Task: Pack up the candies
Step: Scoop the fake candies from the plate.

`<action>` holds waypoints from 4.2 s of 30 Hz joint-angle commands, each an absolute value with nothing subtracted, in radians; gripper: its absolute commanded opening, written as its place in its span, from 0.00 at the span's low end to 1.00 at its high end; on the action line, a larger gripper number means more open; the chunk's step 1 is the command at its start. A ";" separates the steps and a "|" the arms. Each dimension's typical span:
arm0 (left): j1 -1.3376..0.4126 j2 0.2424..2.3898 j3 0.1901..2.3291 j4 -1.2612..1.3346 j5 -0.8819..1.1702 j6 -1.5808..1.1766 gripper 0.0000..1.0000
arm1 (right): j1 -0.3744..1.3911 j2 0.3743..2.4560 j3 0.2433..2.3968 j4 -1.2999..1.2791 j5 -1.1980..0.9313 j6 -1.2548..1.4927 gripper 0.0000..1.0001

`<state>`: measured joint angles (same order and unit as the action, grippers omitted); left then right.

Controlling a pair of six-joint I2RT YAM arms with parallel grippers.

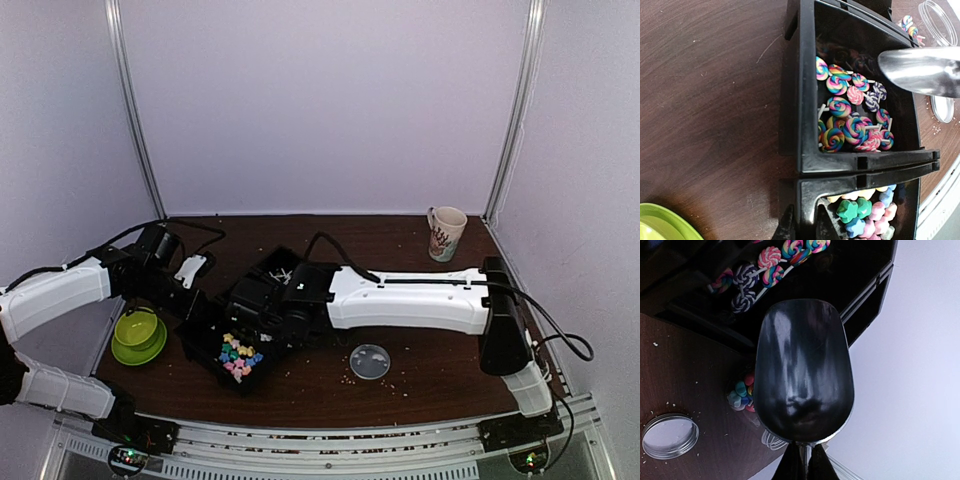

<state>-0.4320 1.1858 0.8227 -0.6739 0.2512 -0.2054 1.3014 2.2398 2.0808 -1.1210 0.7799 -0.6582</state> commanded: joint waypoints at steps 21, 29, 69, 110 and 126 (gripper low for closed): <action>-0.441 1.118 0.844 -0.544 0.365 -0.202 0.00 | 1.307 2.362 2.120 -1.075 0.604 -0.780 0.00; -0.442 1.086 0.836 -0.523 0.386 -0.203 0.00 | 1.304 2.424 2.196 -1.114 0.402 -0.746 0.00; -0.442 1.066 0.830 -0.509 0.368 -0.204 0.00 | 1.298 2.368 2.230 -1.220 0.259 -0.652 0.00; -0.476 0.995 0.821 -0.484 0.332 -0.171 0.00 | 1.118 2.449 2.350 -1.253 -0.072 -0.201 0.00; -0.524 1.014 0.848 -0.502 0.405 -0.115 0.00 | 1.158 2.389 2.030 -0.691 -0.160 -0.200 0.00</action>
